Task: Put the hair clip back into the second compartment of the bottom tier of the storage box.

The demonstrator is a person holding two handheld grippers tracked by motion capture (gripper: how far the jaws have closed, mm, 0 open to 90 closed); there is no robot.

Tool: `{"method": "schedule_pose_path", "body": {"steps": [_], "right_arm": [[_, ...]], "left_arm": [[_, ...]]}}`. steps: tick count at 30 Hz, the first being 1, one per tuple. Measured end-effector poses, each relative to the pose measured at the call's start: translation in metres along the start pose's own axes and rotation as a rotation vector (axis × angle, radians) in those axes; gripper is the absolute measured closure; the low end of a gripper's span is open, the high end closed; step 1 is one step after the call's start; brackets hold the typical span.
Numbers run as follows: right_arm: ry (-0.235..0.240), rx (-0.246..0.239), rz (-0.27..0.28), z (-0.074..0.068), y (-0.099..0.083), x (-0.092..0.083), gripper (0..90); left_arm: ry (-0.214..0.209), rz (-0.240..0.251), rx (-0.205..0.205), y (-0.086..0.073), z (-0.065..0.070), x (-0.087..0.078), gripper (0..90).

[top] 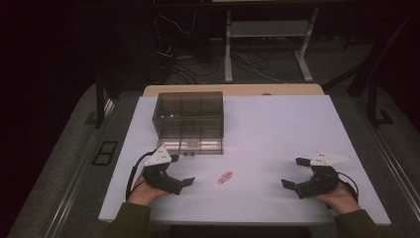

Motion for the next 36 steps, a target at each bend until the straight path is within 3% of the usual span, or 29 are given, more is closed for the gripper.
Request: {"method": "schedule_pose_path", "body": {"steps": [36], "right_arm": [[0.021, 0.026, 0.007, 0.0005, 0.0033, -0.0004, 0.1]], "left_arm": [[-0.009, -0.013, -0.009, 0.006, -0.0022, 0.0018, 0.0]]}}
Point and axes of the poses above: each handheld gripper's, and its own axes: x roughly forward along the jaws, y roughly out of its top, z roughly to its right, the point moved 5 cm from there along x, roughly forward along the jaws, and after that the axes turned 10 degrees about x, right-handed, at the moved point
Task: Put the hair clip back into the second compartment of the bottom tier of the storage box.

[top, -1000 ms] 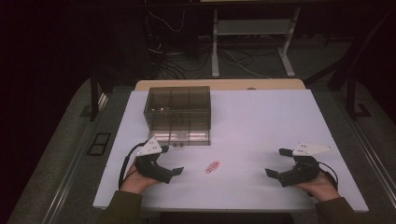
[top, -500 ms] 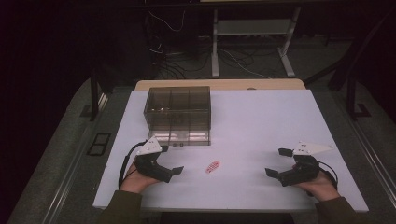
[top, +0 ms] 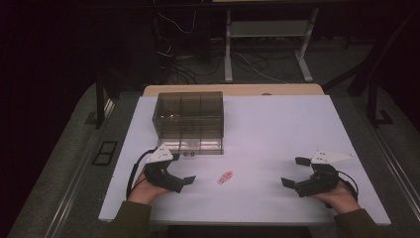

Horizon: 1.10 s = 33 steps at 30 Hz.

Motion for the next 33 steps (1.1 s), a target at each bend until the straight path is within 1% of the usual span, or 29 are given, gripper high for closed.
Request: {"method": "schedule_pose_path", "body": {"steps": [12, 17, 24, 26, 27, 33], "right_arm": [[0.005, 0.005, -0.002, 0.0, 0.0, 0.0, 0.1], [0.006, 0.006, -0.002, 0.0, 0.0, 0.0, 0.1], [0.005, 0.01, -0.001, 0.001, 0.0, 0.0, 0.1], [0.005, 0.008, -0.002, 0.0, 0.0, 0.0, 0.1], [0.006, 0.007, -0.003, 0.0, 0.0, 0.0, 0.2], [0.006, 0.009, 0.002, 0.001, 0.001, 0.0, 0.2]], "left_arm": [[-0.003, 0.003, -0.002, 0.006, -0.003, 0.001, 0.0], [-0.004, 0.009, -0.001, 0.009, -0.003, 0.003, 0.0], [-0.004, 0.019, -0.011, 0.012, -0.002, 0.006, 0.0], [-0.006, 0.013, -0.009, 0.013, -0.001, 0.007, 0.0], [-0.005, 0.014, -0.014, 0.013, -0.001, 0.008, 0.0], [-0.011, 0.02, -0.008, 0.016, 0.0, 0.011, 0.0]]}}
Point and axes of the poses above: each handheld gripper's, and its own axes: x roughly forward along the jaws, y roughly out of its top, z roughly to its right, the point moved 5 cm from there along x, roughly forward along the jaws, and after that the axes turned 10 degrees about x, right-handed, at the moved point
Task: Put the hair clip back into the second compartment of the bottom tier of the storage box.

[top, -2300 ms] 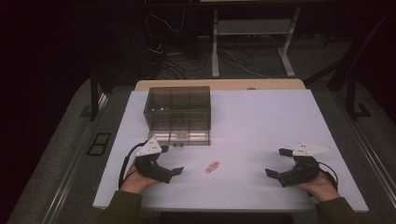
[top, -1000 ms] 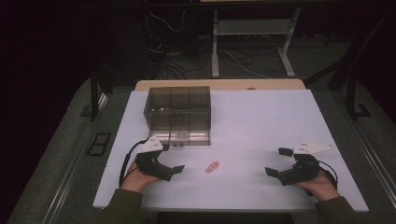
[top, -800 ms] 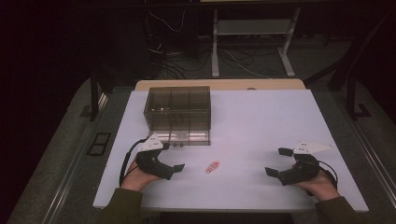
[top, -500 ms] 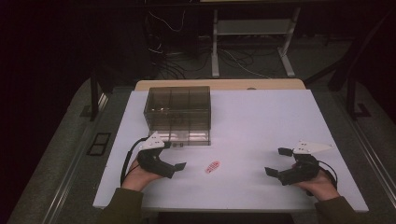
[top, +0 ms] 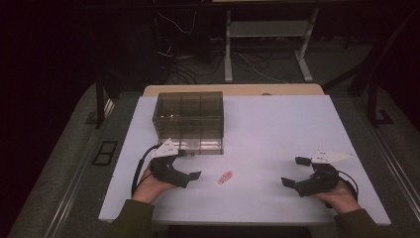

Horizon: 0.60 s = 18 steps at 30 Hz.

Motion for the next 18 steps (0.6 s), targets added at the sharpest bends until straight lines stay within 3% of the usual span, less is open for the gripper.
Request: {"method": "schedule_pose_path", "body": {"steps": [18], "right_arm": [[0.004, 0.003, 0.001, 0.0002, 0.0006, 0.0005, 0.1]], "left_arm": [[-0.01, 0.011, 0.005, 0.0082, 0.0026, 0.0095, 0.0]]}}
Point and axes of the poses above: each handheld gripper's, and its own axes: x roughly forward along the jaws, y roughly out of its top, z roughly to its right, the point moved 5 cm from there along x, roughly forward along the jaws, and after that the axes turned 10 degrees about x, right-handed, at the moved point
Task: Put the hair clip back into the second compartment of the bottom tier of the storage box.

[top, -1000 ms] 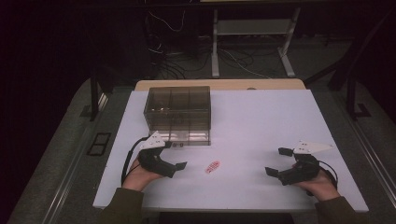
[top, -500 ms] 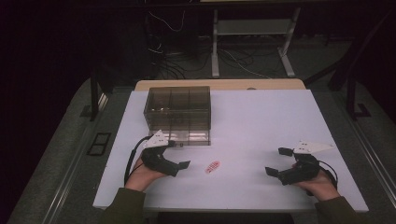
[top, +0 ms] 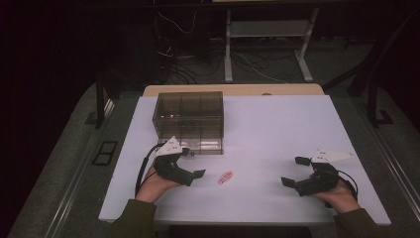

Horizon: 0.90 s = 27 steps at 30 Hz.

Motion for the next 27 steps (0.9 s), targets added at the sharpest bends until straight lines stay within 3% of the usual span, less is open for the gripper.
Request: {"method": "schedule_pose_path", "body": {"steps": [27], "right_arm": [[-0.002, 0.0, -0.003, 0.0, 0.0, 0.001, 0.2]], "left_arm": [[-0.016, 0.029, -0.001, 0.015, -0.001, 0.012, 0.0]]}}
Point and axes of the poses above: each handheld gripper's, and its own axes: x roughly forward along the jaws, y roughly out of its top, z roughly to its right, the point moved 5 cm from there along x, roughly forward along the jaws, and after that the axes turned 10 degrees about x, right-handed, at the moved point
